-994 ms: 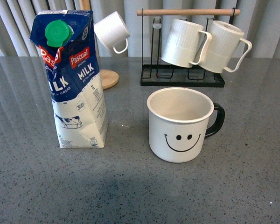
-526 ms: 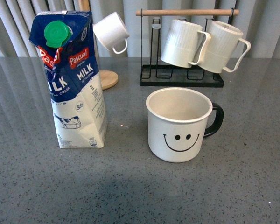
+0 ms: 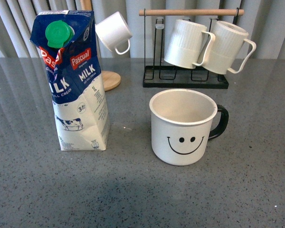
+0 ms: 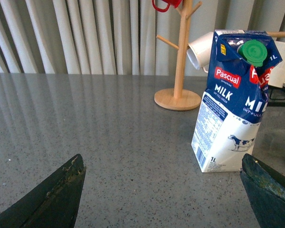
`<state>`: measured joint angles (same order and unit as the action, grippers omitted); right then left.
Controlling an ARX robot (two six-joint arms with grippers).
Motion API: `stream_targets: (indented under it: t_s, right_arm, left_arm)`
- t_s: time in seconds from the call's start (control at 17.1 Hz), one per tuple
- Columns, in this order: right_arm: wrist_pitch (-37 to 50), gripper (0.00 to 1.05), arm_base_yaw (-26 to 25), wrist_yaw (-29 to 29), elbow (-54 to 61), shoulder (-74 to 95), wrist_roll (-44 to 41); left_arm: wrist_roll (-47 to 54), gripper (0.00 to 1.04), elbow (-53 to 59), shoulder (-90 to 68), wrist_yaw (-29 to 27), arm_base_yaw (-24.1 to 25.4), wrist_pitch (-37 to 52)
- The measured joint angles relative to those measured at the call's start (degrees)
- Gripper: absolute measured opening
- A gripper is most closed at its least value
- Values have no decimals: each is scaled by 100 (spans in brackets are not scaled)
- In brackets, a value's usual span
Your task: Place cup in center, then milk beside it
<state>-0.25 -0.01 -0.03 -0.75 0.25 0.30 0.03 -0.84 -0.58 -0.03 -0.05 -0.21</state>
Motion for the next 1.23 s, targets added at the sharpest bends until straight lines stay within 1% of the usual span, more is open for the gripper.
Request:
stream_targets:
  t_s: [0.06, 0.18, 0.23, 0.35, 0.41, 0.58, 0.64, 0.7, 1.23]
  right_arm:
    - [0, 11, 0, 0, 0, 0, 0]
    - [0, 34, 0, 0, 0, 0, 0]
    - [0, 42, 0, 0, 0, 0, 0]
    - [0, 64, 0, 0, 0, 0, 0]
    - [0, 71, 0, 0, 0, 0, 0]
    - [0, 98, 0, 2, 0, 0, 2]
    - [0, 99, 0, 2, 0, 0, 2]
    - [0, 97, 0, 0, 0, 0, 2]
    - [0, 98, 0, 0, 0, 0, 2]
  left_arm:
    - [0, 98, 0, 0, 2, 0, 0]
    - [2, 98, 0, 0, 0, 0, 0]
    - [0, 98, 0, 0, 0, 0, 0]
    - [2, 98, 0, 0, 0, 0, 0]
    - [0, 98, 0, 0, 2, 0, 0]
    - [0, 98, 0, 0, 2, 0, 0]
    - [2, 98, 0, 0, 2, 0, 0]
    - [0, 98, 0, 0, 2, 0, 0]
    - [0, 98, 0, 0, 0, 0, 0]
